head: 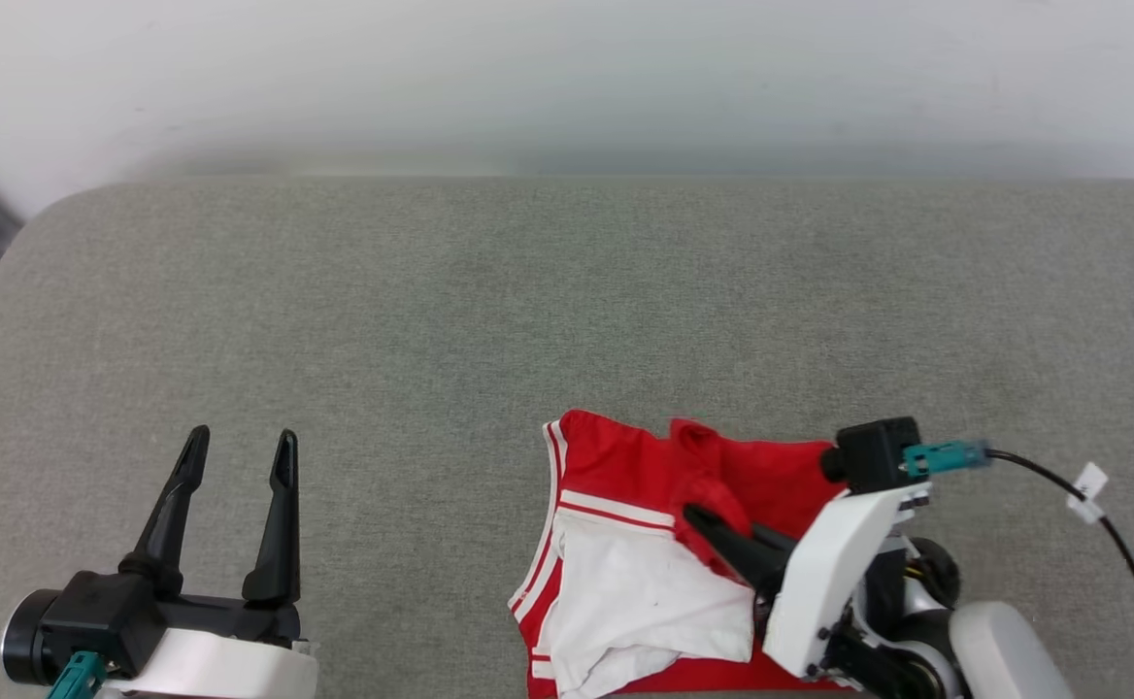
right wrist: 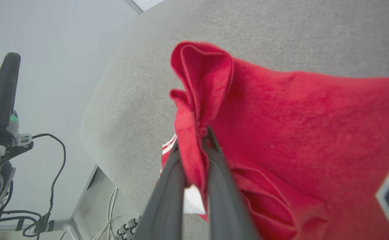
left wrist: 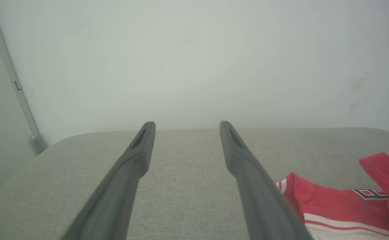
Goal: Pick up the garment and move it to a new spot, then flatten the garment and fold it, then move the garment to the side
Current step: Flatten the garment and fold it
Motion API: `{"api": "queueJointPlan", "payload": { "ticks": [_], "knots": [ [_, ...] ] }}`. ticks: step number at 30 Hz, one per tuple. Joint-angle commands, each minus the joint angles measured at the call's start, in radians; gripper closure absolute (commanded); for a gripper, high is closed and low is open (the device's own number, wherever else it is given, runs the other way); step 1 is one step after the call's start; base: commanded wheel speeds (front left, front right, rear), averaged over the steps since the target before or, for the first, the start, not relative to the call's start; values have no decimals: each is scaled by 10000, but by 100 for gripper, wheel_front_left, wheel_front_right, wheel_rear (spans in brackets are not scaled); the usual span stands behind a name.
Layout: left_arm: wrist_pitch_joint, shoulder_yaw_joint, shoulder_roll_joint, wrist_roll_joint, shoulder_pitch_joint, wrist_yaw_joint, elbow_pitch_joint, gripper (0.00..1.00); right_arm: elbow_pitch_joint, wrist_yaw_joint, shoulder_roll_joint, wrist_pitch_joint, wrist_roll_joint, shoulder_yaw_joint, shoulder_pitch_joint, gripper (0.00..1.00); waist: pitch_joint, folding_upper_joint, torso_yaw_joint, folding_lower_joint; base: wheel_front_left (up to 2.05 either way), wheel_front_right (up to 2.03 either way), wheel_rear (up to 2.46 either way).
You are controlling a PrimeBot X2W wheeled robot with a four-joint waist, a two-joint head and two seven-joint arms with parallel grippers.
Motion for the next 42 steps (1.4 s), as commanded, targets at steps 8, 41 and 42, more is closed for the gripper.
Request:
{"api": "queueJointPlan", "payload": {
  "ticks": [8, 41, 42],
  "knots": [
    [-22, -64, -24, -23, -5, -13, 26, 0, 1208, -4, 25, -832, -57, 969, -639, 100, 62, 0, 306, 0, 0, 0, 0],
    [-20, -167, -46, 37, -384, -14, -72, 0, 573, -4, -1537, -4632, -5259, -646, -2564, 0, 447, 0, -578, 0, 0, 0, 0],
    [-20, -188, -52, 43, -414, -14, -78, 0, 445, -4, -1647, -4820, -5439, -834, -2408, 0, 468, 0, -615, 0, 0, 0, 0]
  ]
}}
